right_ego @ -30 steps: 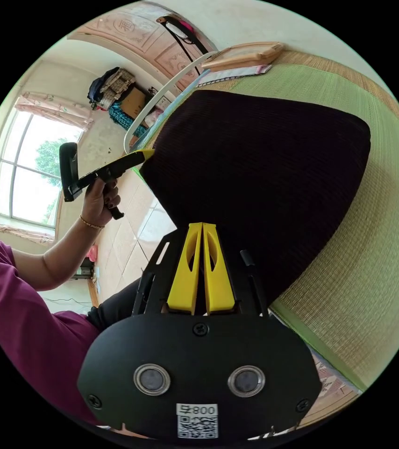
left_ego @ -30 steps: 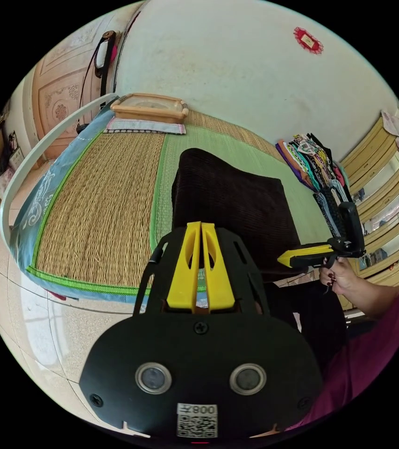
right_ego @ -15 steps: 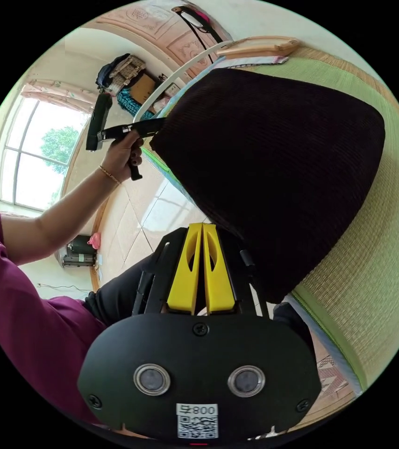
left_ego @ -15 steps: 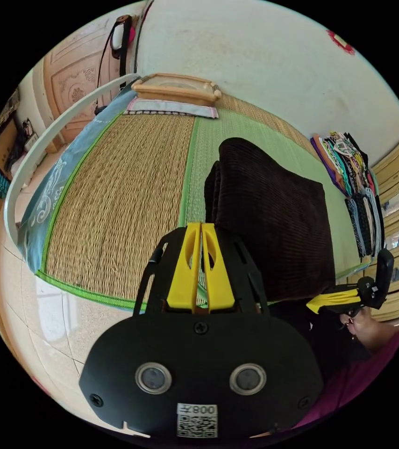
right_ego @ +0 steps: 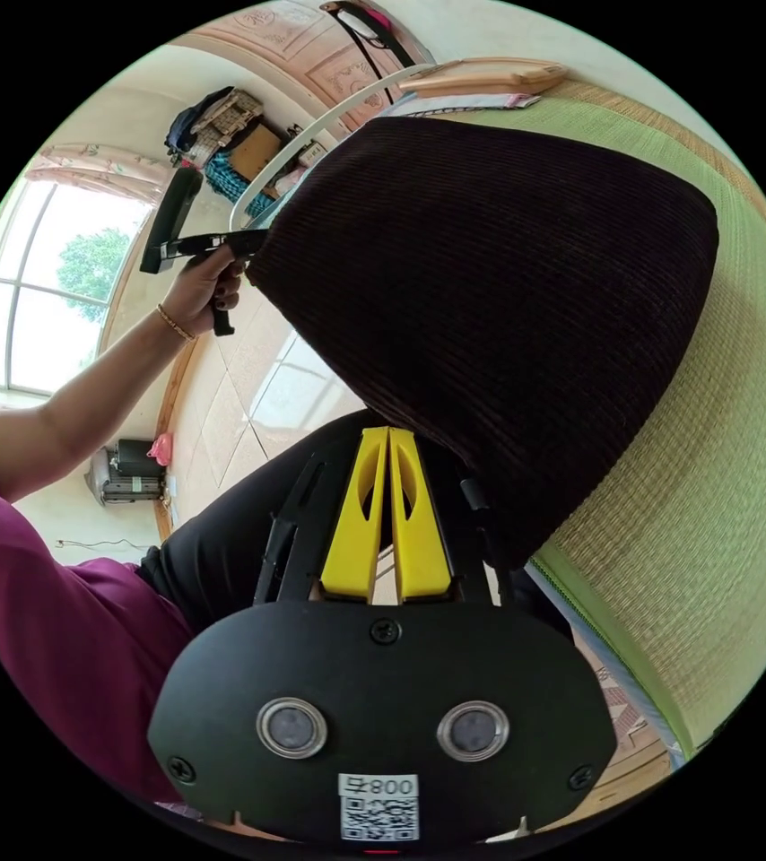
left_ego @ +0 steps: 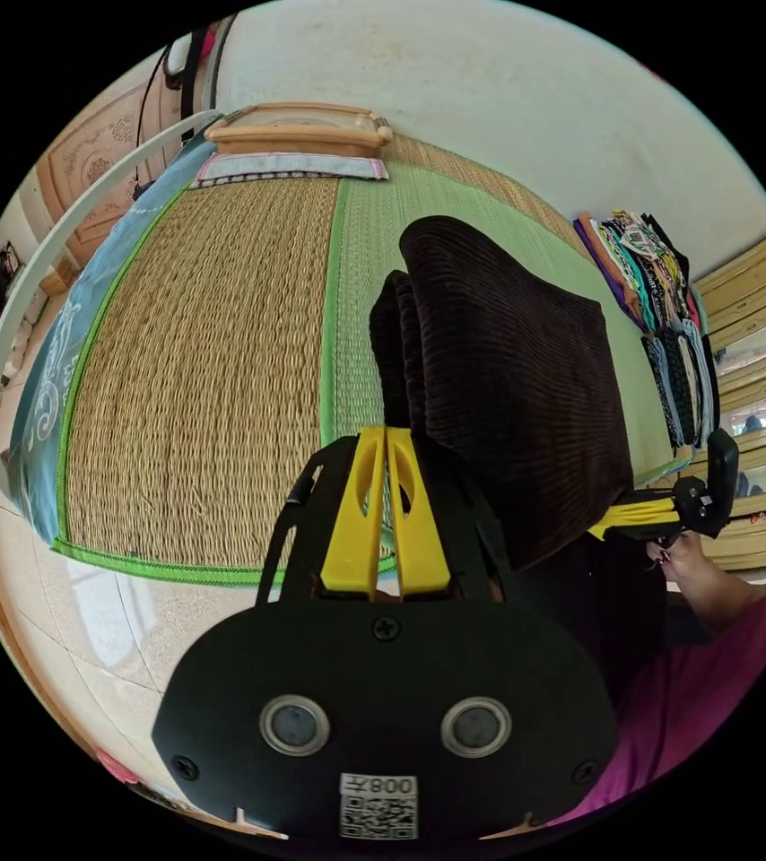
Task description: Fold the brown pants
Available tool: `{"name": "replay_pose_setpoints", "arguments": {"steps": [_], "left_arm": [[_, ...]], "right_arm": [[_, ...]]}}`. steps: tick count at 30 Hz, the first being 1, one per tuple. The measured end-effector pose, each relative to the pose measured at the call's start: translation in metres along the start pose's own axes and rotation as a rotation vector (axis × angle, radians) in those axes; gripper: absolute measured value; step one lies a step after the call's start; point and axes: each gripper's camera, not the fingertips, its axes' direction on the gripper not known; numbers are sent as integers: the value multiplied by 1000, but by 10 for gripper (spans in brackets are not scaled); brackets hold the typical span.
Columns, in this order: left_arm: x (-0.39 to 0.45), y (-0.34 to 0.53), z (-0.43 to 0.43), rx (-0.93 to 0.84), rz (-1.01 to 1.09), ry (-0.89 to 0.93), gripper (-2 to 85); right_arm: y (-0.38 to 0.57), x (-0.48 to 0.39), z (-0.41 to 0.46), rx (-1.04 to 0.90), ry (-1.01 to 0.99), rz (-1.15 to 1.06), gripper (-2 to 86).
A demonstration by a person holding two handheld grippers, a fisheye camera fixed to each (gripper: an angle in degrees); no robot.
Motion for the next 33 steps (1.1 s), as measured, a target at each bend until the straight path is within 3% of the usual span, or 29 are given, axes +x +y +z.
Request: {"name": "replay_pose_setpoints", "arguments": {"steps": [15, 23, 28, 33], "left_arm": [[48, 9, 61, -144, 105, 239, -2], [149, -4, 121, -213, 285, 443, 1], [210, -6, 143, -233, 441, 563, 2], [172, 22, 99, -114, 452, 538, 0]], "right_arm": [[53, 85, -33, 38, 155, 186, 1], [137, 148, -97, 340, 105, 474, 0], [169, 109, -102, 405, 58, 396, 0], [180, 75, -78, 465, -80, 290, 0]]}}
